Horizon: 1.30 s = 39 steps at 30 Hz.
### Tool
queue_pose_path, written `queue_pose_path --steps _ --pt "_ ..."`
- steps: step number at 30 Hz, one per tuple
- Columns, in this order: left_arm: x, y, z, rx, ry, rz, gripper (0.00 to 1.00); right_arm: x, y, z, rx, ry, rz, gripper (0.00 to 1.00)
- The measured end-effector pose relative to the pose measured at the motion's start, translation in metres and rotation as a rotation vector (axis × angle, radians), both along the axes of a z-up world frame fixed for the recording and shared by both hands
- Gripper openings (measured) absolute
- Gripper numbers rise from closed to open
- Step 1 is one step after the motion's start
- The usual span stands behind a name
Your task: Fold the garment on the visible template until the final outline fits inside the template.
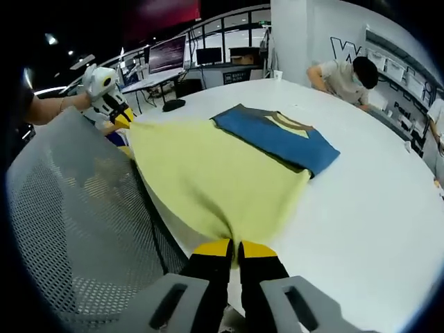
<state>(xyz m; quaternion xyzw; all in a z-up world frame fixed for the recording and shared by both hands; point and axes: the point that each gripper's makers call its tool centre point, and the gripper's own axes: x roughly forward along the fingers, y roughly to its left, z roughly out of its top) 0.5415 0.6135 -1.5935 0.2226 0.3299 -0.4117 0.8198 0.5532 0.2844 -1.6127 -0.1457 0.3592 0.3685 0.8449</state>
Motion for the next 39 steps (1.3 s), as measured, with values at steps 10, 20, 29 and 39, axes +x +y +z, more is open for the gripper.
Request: queue_pose_path --steps 10,20,29,39 --pt "0.059 0.009 0.028 0.006 -0.079 0.067 0.06 0.047 0.002 0.033 -0.01 -0.105 -0.014 0.0" --pt "0.108 0.018 0.04 0.014 -0.118 0.169 0.06 0.084 0.008 0.046 -0.071 -0.156 -0.002 0.0" --pt "0.154 0.019 0.046 0.031 -0.125 0.236 0.06 0.13 0.014 0.053 -0.091 -0.164 -0.01 0.0" --pt "0.199 0.021 0.033 0.023 -0.128 0.298 0.06 0.179 0.018 0.053 -0.064 -0.155 -0.05 0.0"
